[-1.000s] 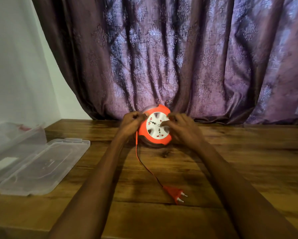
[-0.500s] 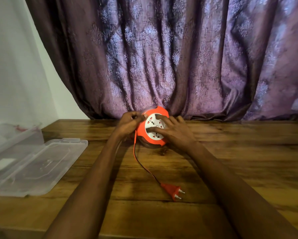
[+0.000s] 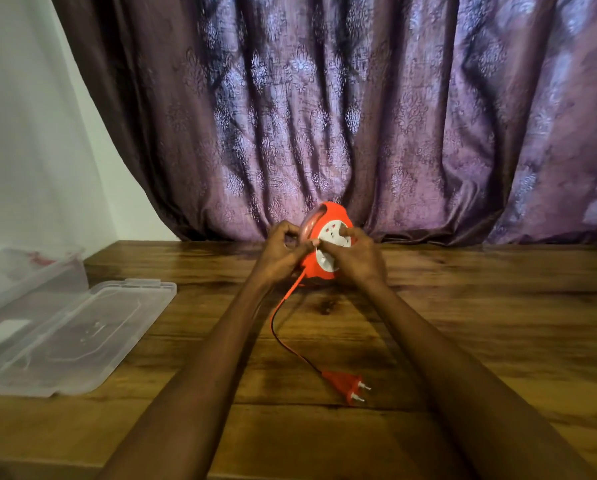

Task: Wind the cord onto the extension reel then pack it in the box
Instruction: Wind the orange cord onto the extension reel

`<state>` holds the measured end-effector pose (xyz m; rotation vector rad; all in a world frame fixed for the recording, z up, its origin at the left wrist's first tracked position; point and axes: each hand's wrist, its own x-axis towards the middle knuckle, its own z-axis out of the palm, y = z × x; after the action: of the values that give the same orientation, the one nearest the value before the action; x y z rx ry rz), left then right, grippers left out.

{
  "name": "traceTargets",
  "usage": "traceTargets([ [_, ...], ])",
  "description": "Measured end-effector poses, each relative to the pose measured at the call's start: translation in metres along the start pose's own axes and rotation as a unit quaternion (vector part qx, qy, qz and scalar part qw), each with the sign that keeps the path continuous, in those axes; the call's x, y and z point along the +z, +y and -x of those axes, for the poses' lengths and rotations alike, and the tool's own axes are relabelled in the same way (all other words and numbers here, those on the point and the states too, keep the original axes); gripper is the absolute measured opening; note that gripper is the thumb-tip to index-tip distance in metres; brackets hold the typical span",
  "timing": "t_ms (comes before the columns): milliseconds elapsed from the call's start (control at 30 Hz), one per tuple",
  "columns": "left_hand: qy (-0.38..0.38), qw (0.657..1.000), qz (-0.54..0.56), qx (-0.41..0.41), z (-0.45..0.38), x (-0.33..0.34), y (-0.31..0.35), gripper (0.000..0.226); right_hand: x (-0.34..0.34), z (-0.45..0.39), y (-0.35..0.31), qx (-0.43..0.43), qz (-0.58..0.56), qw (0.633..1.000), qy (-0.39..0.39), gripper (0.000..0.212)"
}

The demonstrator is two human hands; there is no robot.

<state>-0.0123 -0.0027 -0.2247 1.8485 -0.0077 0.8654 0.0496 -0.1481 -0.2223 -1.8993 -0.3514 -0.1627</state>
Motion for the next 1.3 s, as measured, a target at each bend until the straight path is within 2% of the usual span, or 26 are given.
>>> traceTargets([
  [67, -0.006, 1.0, -0.02, 0.019, 0.002, 0.003, -0.002, 0.023, 0.004, -0.002, 0.001, 0.069, -0.155, 0.985, -0.033, 0.035],
  [133, -0.012, 1.0, -0.019, 0.02, 0.004, 0.006, -0.002, 0.024, 0.005, -0.003, 0.002, 0.12, -0.227, 0.966, -0.037, 0.026],
  [233, -0.002, 1.0, -0.005, -0.002, 0.002, 0.01, 0.003, 0.026, 0.0, -0.004, -0.001, 0.138, -0.253, 0.957, -0.039, 0.03],
  [367, 0.041, 0.996, 0.059, -0.056, 0.001, 0.0, 0.008, 0.024, 0.002, 0.003, -0.01, 0.083, -0.237, 0.965, -0.072, 0.033],
  [433, 0.07, 0.987, 0.106, -0.096, 0.0, -0.007, 0.005, 0.023, 0.006, 0.007, -0.013, 0.03, -0.192, 0.979, -0.056, 0.038],
  [500, 0.099, 0.977, 0.145, -0.123, 0.001, -0.011, 0.004, 0.018, 0.008, 0.013, -0.013, -0.051, -0.063, 0.996, -0.035, 0.025],
  [600, 0.127, 0.952, 0.23, -0.157, 0.001, -0.017, 0.004, 0.015, 0.013, 0.028, -0.014, -0.172, 0.011, 0.978, -0.117, 0.01],
  [667, 0.136, 0.938, 0.266, -0.174, -0.001, -0.022, 0.004, 0.018, 0.015, 0.039, -0.017, -0.306, 0.069, 0.935, -0.168, 0.023],
  [733, 0.141, 0.932, 0.279, -0.182, -0.004, -0.026, 0.004, 0.021, 0.017, 0.046, -0.02, -0.445, 0.182, 0.86, -0.172, 0.041],
  [800, 0.144, 0.935, 0.267, -0.186, -0.006, -0.026, 0.004, 0.024, 0.019, 0.051, -0.024, -0.509, 0.252, 0.809, -0.151, 0.041],
  [867, 0.142, 0.931, 0.281, -0.186, -0.004, -0.024, 0.003, 0.024, 0.019, 0.052, -0.024, -0.538, 0.261, 0.791, -0.13, 0.029],
  [933, 0.134, 0.918, 0.321, -0.191, 0.0, -0.024, 0.003, 0.022, 0.015, 0.048, -0.02, -0.537, 0.259, 0.796, -0.105, 0.023],
  [967, 0.131, 0.913, 0.331, -0.197, 0.001, -0.025, 0.003, 0.021, 0.012, 0.043, -0.017, -0.523, 0.251, 0.809, -0.089, 0.023],
  [1067, 0.136, 0.913, 0.324, -0.209, 0.0, -0.03, 0.001, 0.019, -0.004, 0.026, -0.006, -0.42, 0.214, 0.879, -0.07, 0.028],
  [1133, 0.152, 0.907, 0.337, -0.202, -0.004, -0.033, 0.0, 0.018, -0.014, 0.013, 0.004, -0.353, 0.214, 0.908, -0.078, 0.029],
  [1233, 0.164, 0.901, 0.35, -0.198, -0.006, -0.037, -0.001, 0.016, -0.024, -0.002, 0.019, -0.266, 0.249, 0.927, -0.091, 0.032],
  [1300, 0.161, 0.899, 0.356, -0.197, -0.007, -0.038, -0.001, 0.025, -0.027, -0.01, 0.03, -0.222, 0.288, 0.929, -0.062, 0.035],
])
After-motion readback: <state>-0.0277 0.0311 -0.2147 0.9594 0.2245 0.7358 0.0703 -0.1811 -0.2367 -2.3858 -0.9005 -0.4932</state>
